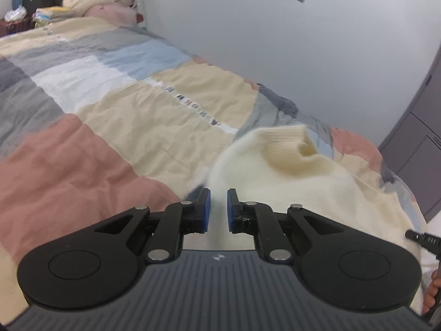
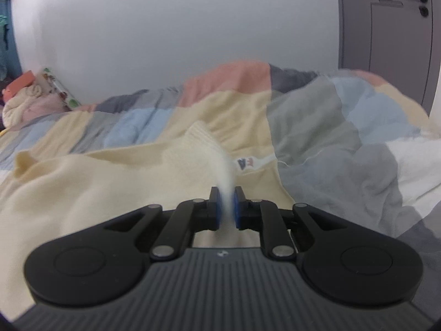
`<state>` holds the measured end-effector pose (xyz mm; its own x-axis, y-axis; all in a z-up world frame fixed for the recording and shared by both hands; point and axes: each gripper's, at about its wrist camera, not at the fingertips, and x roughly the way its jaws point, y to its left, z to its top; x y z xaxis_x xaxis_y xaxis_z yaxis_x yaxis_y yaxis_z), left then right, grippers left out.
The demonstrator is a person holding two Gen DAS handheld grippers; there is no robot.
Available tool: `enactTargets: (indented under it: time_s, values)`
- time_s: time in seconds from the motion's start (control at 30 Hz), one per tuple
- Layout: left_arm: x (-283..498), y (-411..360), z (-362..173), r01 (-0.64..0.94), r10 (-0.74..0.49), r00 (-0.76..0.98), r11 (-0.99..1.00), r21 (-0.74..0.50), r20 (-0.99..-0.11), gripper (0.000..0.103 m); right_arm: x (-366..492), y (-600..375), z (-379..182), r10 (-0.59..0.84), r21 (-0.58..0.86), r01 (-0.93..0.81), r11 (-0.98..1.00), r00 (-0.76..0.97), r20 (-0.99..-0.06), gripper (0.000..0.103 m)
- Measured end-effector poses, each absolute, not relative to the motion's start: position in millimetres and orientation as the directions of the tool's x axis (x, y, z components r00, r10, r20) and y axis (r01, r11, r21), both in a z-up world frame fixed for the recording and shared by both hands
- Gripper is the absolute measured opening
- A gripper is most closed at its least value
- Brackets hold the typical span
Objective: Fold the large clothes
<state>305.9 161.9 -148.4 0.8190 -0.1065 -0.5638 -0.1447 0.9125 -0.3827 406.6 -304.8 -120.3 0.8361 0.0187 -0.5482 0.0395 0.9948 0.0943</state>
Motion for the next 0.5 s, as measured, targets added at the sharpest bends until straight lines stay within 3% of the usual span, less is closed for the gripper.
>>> enactTargets:
  time_s: [0.27,0.5]
  values:
    - [247.3,129.6,-132.9,-0.067,-0.195,0.820,0.901,-0.429,-0.538,0.016,343.0,-283.1,-85.8,0.083,0.109,-0.032,0.994,0.863,-0.498,0.015]
    - [201.8,108.8,-126.6,-0.022,-0.256,0.810,0.886,-0.463,-0.528,0.031,276.8,-263.4,-71.0,0.197,0.210,-0.108,0.972,0.862,-0.467,0.015]
